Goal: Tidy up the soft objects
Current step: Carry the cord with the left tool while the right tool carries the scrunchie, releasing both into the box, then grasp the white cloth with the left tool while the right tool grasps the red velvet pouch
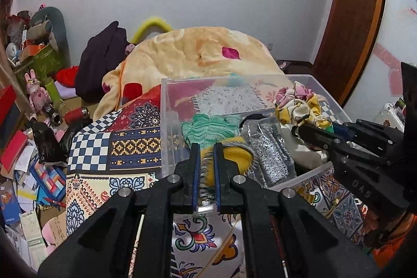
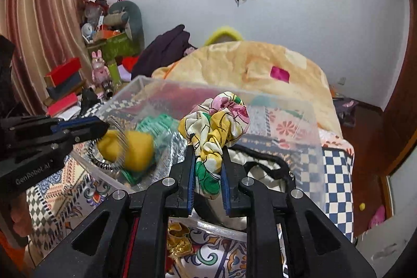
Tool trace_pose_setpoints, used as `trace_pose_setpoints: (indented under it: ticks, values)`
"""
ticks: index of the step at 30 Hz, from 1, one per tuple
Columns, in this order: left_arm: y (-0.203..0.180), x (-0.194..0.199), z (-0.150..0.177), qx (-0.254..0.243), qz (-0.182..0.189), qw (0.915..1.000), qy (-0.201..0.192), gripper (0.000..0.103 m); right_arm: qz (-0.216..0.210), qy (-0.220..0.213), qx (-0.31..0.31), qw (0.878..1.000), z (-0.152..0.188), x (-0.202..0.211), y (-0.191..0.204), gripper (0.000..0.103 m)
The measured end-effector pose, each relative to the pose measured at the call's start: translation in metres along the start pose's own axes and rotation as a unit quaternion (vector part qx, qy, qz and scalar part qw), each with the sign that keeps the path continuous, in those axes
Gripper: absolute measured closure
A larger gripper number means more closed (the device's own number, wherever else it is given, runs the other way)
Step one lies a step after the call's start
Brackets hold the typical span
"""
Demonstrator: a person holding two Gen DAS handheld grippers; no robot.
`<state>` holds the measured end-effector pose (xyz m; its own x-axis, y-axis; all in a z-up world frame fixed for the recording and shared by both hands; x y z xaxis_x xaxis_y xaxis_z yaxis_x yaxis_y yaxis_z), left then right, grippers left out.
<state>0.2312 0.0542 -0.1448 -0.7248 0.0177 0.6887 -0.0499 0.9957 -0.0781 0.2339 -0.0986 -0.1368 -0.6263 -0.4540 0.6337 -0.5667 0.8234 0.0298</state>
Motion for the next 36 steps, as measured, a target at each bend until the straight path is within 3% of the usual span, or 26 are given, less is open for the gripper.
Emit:
trace_pose_setpoints:
  ticks: [6,8,15,20,26,32,36]
  values:
    - [-0.004,0.004,0.003,-0.005,0.001,1.0000,0.001,0.084,0.005,0.009,0.001,1.000,0.004,0.003,-0.007,0.071]
    - [-0.005,0.010,0.003,-0.005,0.002,1.0000,-0.006,0.074,0.007,0.005,-0.001,1.000,0.003,0.007,-0.008,0.061]
    - [-0.006,0.047,0.003,-0.007,0.006,0.9988,-0.047,0.043,0.014,-0.020,0.005,1.000,0.002,0.034,-0.008,0.048]
    - [-0.003,0.068,0.008,-0.006,0.011,0.9979,-0.064,0.025,0.005,-0.047,0.012,0.999,0.004,0.054,0.001,0.020]
    - [-0.005,0.076,0.028,-0.018,0.013,0.9984,-0.052,0.014,-0.005,-0.042,0.022,0.999,0.020,0.057,0.014,0.018]
    - [-0.005,0.065,0.053,-0.015,0.019,0.9995,-0.018,0.012,-0.024,0.014,0.012,1.000,0.053,0.030,0.023,0.018]
    - [-0.005,0.052,0.068,-0.012,0.017,0.9998,0.007,0.012,-0.026,0.041,0.015,0.999,0.057,0.010,0.023,0.018]
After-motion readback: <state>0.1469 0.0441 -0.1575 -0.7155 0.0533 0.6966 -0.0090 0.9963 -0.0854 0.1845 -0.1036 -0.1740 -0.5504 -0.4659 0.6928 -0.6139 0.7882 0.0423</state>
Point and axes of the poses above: each gripper's, at about its wrist camera, not at the fingertips, and x roughly against the way its jaws point, y to its left, z to its underside, the point moved 3 cm from there along -x, roughly the way its jaws point
